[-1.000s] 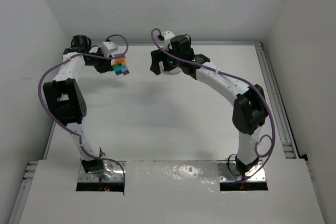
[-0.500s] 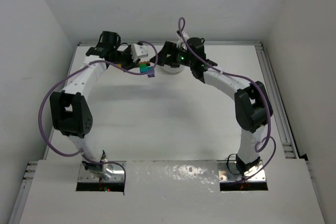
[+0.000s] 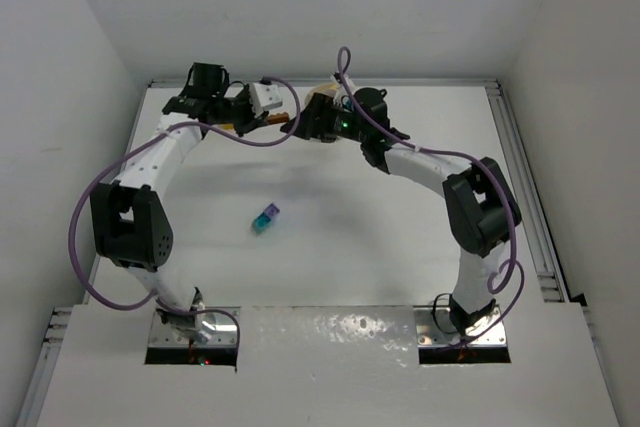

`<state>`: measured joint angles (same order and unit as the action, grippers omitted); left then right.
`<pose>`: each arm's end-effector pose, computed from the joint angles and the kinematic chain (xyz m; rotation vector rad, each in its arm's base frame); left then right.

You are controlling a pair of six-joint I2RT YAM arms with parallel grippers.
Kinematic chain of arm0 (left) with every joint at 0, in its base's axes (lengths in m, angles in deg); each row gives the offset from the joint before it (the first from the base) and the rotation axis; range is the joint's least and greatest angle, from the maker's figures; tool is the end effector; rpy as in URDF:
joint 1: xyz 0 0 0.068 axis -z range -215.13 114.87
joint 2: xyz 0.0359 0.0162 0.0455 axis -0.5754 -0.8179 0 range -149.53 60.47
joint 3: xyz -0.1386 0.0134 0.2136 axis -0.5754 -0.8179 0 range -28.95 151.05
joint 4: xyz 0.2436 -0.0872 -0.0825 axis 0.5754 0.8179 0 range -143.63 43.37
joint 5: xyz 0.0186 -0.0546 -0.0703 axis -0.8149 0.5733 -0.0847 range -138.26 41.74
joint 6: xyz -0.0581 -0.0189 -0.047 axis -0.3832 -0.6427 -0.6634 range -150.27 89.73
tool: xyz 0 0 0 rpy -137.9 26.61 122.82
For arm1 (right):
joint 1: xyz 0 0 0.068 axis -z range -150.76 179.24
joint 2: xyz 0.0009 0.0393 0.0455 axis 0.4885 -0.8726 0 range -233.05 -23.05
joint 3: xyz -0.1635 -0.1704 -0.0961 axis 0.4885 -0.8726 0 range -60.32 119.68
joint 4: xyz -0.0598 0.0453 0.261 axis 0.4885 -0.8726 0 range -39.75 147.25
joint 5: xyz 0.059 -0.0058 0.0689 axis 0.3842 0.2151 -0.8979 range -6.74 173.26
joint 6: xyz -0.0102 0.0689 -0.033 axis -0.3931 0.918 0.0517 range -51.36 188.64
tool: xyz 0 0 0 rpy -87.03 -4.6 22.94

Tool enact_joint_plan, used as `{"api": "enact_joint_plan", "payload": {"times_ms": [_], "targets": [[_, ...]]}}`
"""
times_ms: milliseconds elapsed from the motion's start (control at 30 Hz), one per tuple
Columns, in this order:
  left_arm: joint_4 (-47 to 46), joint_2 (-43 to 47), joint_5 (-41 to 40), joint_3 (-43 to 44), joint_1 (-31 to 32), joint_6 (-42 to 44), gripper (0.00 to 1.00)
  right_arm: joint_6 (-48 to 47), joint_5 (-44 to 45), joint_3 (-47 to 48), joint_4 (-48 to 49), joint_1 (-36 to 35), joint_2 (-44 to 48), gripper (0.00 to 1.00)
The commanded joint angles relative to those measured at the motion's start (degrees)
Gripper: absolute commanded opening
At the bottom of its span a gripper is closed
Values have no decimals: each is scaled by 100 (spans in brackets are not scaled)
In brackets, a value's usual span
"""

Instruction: Sort the legos into containers by color

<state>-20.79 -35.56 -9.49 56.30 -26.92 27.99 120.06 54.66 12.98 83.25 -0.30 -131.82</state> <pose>0.3889 -0.0975 0.2825 1.4353 1.6048 -0.2928 0.3951 0.2599 0.2246 -0.0425 1.9551 1.4218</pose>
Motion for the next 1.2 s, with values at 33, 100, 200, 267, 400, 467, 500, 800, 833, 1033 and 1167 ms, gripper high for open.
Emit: {"api": "enact_joint_plan", "payload": {"times_ms": [33, 100, 200, 267, 400, 467, 500, 800, 833, 1033, 1167], "targets": [[-584, 207, -131, -219, 58, -332, 0, -61, 90, 106, 179, -43, 260, 94], [-909, 181, -464, -377, 58, -551, 0, -463, 556, 141, -471, -43, 391, 94], [-947, -47, -440, -369, 84, -876, 0, -1009, 891, 159, -1044, 1, 558, 95], [-868, -337, -911, -150, 295, -1053, 0, -1081, 909, 54, -1202, 140, 759, 95], [-1173, -829, -1345, 281, 655, -1360, 0, -1019, 1110, -254, -1693, 554, 1208, 95], [-1689, -1084, -1589, 438, 839, -1492, 0, -1405, 1565, -482, -2289, 712, 1488, 94], [-1876, -1189, -1756, 527, 893, -1571, 0, -1537, 1751, -527, -2449, 748, 1577, 95], [-1543, -2341, -2795, 2092, 1104, -2854, 0, -1881, 2552, -904, -2996, 827, 2158, 96], [-1544, -2385, -2821, 2222, 1174, -3038, 0, -1846, 2587, -975, -2917, 818, 2202, 96], [-2244, -2307, -2803, 1630, 1262, -1553, 0, -2004, 2728, -1160, -2767, 818, 2404, 97], [-2993, -2052, -3033, 1064, 1140, 586, 0, -2197, 2781, -1169, -2855, 818, 2501, 97]]}}
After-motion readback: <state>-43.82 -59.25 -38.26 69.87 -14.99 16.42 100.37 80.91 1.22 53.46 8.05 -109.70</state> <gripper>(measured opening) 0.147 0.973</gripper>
